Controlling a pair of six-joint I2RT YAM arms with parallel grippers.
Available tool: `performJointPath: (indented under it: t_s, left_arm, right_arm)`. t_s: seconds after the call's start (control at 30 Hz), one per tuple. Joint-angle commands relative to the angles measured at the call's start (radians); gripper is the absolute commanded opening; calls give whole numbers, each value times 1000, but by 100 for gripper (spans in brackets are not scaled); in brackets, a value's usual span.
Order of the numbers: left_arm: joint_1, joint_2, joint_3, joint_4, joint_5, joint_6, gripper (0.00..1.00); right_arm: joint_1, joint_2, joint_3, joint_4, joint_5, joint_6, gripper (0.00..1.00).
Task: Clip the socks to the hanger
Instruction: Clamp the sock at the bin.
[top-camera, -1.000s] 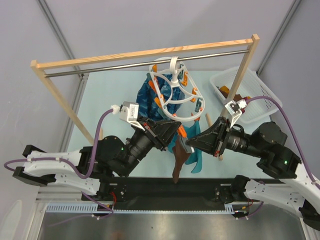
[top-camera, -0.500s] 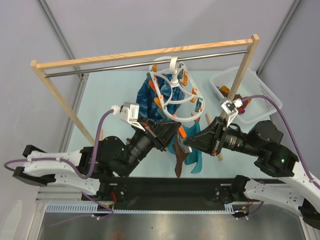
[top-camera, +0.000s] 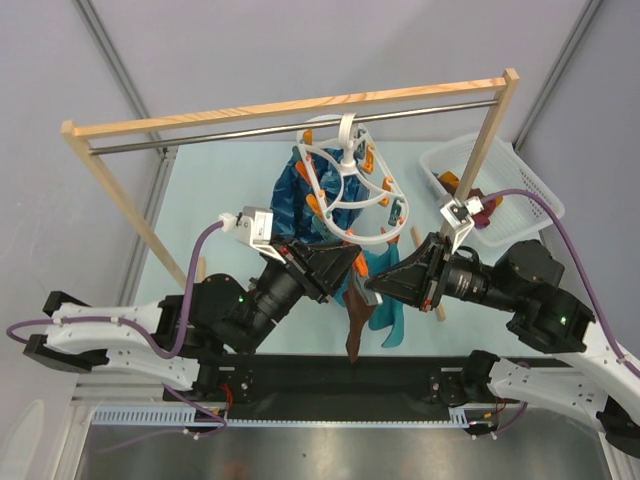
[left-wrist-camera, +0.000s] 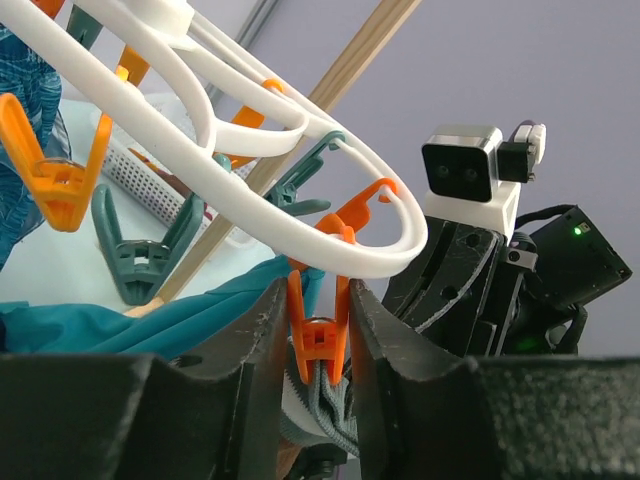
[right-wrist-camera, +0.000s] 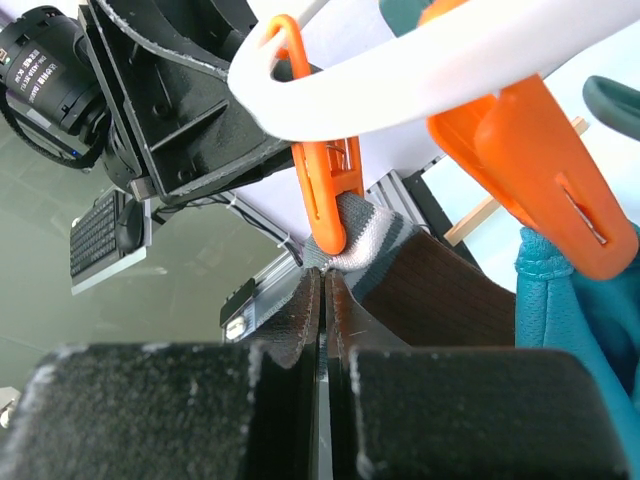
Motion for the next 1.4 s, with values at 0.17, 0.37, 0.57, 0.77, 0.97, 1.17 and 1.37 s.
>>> performJointPath:
  t_s: [0.17, 0.37, 0.57, 0.77, 0.97, 1.17, 1.37]
  left_arm:
    - [3, -30, -24, 15, 8, -5, 43]
    - [3, -67, -50, 8, -7, -8, 65]
    - [3, -165, -146, 25, 13, 8, 77]
    - [3, -270, -192, -9, 53, 114, 68]
    - [16, -160, 11, -230, -24, 202, 71]
    - [16, -53, 150, -272, -30, 237, 80]
    - [17, 48, 269, -411, -104, 176, 69]
  right_arm:
    - [5, 24, 36, 64, 16, -14, 0]
    - [5, 34, 38, 52, 33, -18, 0]
    - [5, 45, 65, -7, 72, -54, 2]
    - [5, 45, 111, -91, 128, -101, 1]
    - [5, 28, 131, -145, 172, -127, 2]
    - [5, 36, 130, -137, 172, -126, 1]
    - [5, 31, 135, -139, 177, -126, 1]
